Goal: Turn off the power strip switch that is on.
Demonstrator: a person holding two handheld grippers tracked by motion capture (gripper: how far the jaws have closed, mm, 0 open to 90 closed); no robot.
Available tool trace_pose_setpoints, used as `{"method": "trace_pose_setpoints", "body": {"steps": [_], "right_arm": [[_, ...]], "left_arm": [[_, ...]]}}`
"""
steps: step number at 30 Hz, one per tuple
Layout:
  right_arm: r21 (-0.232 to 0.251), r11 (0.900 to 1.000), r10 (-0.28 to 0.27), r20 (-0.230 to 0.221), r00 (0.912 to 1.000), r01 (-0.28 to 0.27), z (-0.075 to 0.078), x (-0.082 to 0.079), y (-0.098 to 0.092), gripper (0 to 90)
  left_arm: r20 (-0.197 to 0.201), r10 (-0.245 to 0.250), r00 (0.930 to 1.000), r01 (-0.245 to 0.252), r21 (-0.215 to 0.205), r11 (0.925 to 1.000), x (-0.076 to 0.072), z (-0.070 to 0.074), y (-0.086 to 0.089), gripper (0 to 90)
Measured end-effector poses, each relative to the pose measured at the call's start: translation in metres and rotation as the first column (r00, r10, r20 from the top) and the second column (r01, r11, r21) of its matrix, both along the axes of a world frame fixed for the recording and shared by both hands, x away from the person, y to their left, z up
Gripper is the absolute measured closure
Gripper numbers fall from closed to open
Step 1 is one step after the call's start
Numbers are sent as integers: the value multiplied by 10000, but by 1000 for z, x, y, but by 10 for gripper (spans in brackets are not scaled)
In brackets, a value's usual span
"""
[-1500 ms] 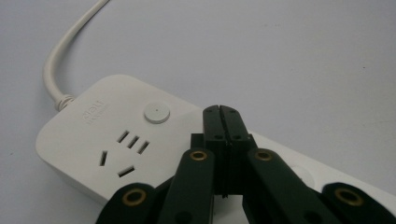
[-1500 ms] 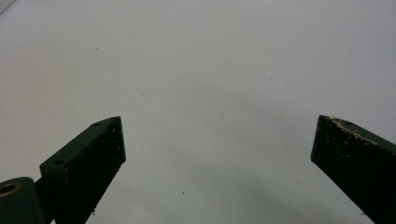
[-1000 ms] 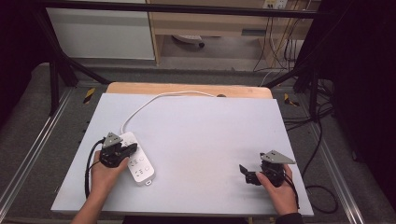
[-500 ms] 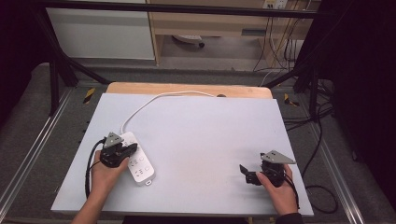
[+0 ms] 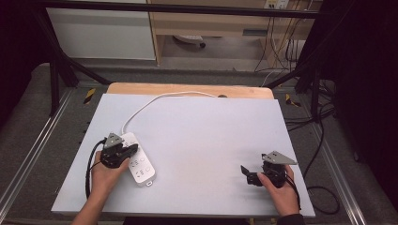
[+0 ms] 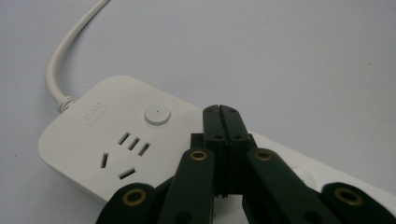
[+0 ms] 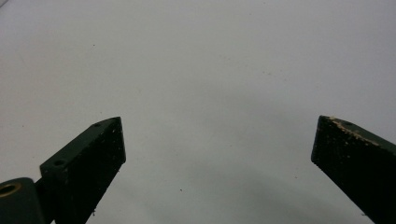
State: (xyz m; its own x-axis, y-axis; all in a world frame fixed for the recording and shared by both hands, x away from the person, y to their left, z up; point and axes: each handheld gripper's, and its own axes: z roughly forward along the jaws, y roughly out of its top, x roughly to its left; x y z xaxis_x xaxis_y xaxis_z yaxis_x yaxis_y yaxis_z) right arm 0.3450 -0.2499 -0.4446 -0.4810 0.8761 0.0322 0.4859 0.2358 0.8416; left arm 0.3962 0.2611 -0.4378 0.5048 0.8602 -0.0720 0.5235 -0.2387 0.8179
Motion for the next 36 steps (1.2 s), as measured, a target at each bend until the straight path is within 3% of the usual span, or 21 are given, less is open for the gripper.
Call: {"method": "trace_pose_setpoints", "body": {"steps": [11,15,36], "right_arm": [[-7,10000,8,-7,10000,-8,0,0,0,35],[14,10000,-15,-18,10000,15,0,0,0,35],[7,10000,-32,-35,10000,32,0,-1,-1,35]], "left_arm": [[-75,-41,10000,40,-44,10000,1,0,0,900],[29,-57,10000,56,269,9996,0,1,-2,900],[-141,-42,9999,42,8,10000,1,1,0,900]]}}
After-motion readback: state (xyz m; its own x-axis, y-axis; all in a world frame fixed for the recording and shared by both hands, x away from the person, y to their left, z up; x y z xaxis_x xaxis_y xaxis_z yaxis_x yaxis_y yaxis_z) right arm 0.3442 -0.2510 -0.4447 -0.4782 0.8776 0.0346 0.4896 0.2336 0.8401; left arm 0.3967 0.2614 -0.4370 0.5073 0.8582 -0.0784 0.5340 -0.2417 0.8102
